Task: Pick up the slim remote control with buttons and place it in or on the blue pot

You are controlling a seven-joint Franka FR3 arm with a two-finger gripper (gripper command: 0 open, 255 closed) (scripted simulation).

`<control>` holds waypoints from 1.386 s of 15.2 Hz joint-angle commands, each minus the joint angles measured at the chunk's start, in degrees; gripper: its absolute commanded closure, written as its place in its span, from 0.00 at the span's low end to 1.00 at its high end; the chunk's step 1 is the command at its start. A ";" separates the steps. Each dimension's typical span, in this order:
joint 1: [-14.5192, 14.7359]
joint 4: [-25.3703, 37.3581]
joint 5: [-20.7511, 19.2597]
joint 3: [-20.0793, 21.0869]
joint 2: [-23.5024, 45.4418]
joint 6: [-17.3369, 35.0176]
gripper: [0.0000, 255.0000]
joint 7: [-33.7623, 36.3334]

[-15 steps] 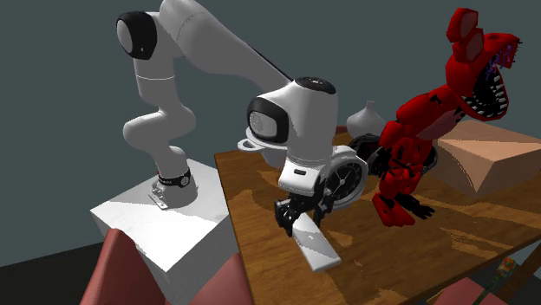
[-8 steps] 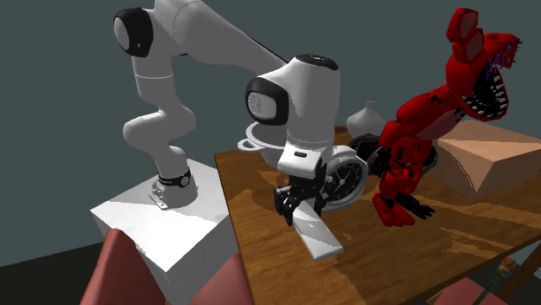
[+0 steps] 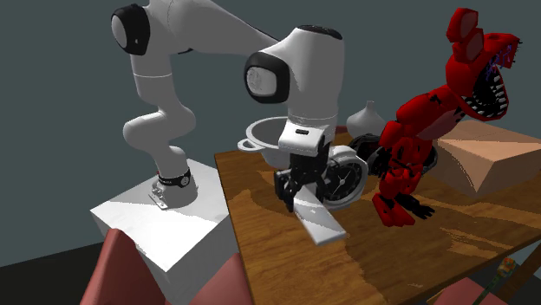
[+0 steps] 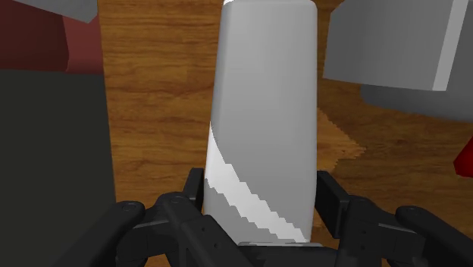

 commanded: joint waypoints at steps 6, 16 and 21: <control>0.01 4.43 -0.03 0.00 -0.96 -5.39 1.00 0.04; 1.15 6.20 -0.16 0.92 -4.37 -10.56 1.00 2.15; 3.94 -1.89 -0.05 3.59 -11.10 -9.19 1.00 7.58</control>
